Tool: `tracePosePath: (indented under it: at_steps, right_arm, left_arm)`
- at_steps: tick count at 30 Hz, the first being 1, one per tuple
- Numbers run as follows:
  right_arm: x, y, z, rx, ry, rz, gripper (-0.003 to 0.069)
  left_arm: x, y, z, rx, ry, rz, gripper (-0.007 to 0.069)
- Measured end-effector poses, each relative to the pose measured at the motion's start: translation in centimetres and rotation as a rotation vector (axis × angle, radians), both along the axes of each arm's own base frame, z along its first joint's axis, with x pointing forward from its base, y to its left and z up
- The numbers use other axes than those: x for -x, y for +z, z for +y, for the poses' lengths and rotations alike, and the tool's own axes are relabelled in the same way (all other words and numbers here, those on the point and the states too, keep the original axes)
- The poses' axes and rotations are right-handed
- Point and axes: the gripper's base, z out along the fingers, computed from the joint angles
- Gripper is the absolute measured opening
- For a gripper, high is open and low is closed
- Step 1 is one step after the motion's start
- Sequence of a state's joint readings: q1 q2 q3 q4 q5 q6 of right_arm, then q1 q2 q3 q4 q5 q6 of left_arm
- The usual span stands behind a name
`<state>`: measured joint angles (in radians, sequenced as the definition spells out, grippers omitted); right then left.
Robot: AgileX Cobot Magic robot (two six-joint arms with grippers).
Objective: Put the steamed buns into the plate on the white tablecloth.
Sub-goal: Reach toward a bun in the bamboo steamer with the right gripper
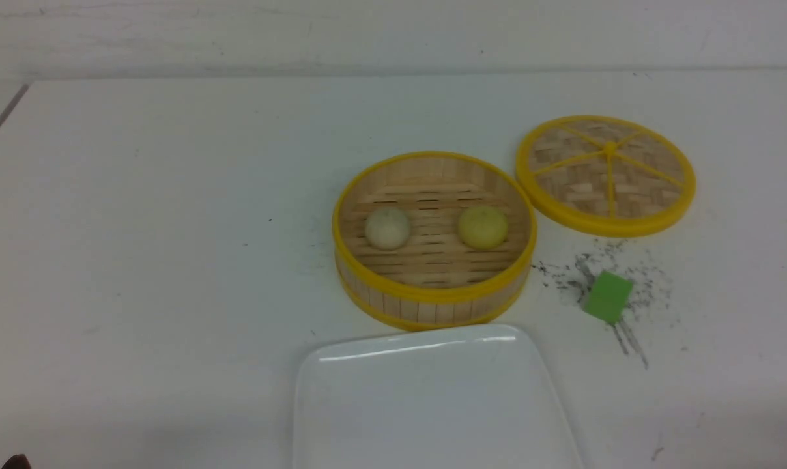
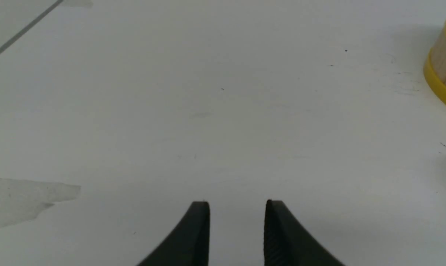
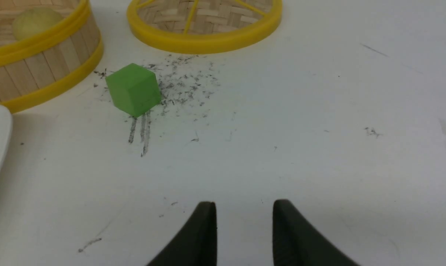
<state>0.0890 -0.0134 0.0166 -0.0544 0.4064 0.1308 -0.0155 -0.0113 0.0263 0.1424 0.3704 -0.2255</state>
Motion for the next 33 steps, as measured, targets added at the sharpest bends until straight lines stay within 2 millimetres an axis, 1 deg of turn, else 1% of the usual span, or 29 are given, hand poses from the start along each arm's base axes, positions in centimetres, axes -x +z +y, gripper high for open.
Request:
tracePosePath:
  at_steps: [1,2,3,5,6,8,10,11,12,13,15,23,25,27,28,29,31,32,33]
  right_arm:
    - [0.0,0.0,0.0,0.006,-0.001,-0.001,0.024]
    - [0.0,0.0,0.0,-0.007,-0.003,-0.001,0.024]
    - [0.0,0.0,0.1,-0.04,-0.006,-0.003,0.024]
    - [0.0,0.1,0.3,-0.143,-0.014,-0.008,0.024]
    - [-0.1,0.1,0.4,-0.223,-0.021,-0.01,0.024]
    - [-0.1,0.3,0.8,-0.414,-0.039,-0.014,0.024]
    - [-0.1,0.5,1.0,-0.584,-0.054,-0.011,0.024]
    - [-0.1,0.6,1.1,-0.599,-0.055,-0.011,0.024]
    - [-0.1,0.7,1.2,-0.682,-0.061,-0.004,0.024]
    - [-0.1,0.7,1.3,-0.723,-0.063,-0.001,0.024]
    - [-0.1,0.8,1.4,-0.77,-0.065,0.004,0.024]
    - [-0.1,0.9,1.4,-0.802,-0.067,-0.004,0.024]
    - [-0.1,1.3,1.4,-0.812,-0.062,-0.012,0.024]
    - [0.1,2.8,1.4,-0.814,-0.042,-0.048,0.024]
    - [0.2,3.9,1.4,-0.806,-0.026,-0.077,0.0239]
    - [0.6,5.6,1.4,-0.781,0.0,-0.128,0.0232]
    - [1.3,8.4,1.3,-0.684,0.042,-0.203,0.0203]
    - [1.5,9.0,1.3,-0.672,0.049,-0.219,0.0198]
    - [1.8,10.4,1.3,-0.606,0.065,-0.242,0.0169]
  left_arm:
    - [0.0,0.0,-0.1,0.078,0.011,-0.001,0.0241]
    - [0.0,0.0,-0.4,0.215,0.024,0.0,0.0241]
    - [0.0,0.0,-0.6,0.325,0.035,0.002,0.0241]
    - [0.0,0.0,-1.1,0.611,0.066,0.018,0.0241]
    - [0.1,0.0,-1.4,0.797,0.088,0.039,0.0241]
    - [0.1,0.0,-1.9,1.047,0.123,0.072,0.0241]
    - [0.2,0.1,-2.1,1.186,0.143,0.096,0.0241]
    - [0.2,0.1,-2.2,1.196,0.144,0.098,0.0241]
    - [0.2,0.1,-2.2,1.242,0.155,0.106,0.0241]
    - [0.2,0.1,-2.2,1.26,0.159,0.108,0.0241]
    - [0.2,0.1,-2.2,1.273,0.163,0.11,0.0241]
    - [0.2,0.1,-2.2,1.284,0.164,0.104,0.0241]
    - [0.1,0.2,-2.2,1.293,0.163,0.091,0.0237]
    - [0.1,0.5,-2.3,1.301,0.15,0.086,0.0225]
    - [0.2,1.2,-2.4,1.3,0.13,0.08,0.0217]
    - [0.4,2.4,-2.5,1.284,0.092,0.063,0.0206]
    - [1.0,6.0,-2.6,1.193,-0.014,-0.032,0.0181]
    - [1.1,6.4,-2.6,1.18,-0.024,-0.045,0.0179]
    - [1.6,8.0,-2.6,1.112,-0.07,-0.099,0.0164]
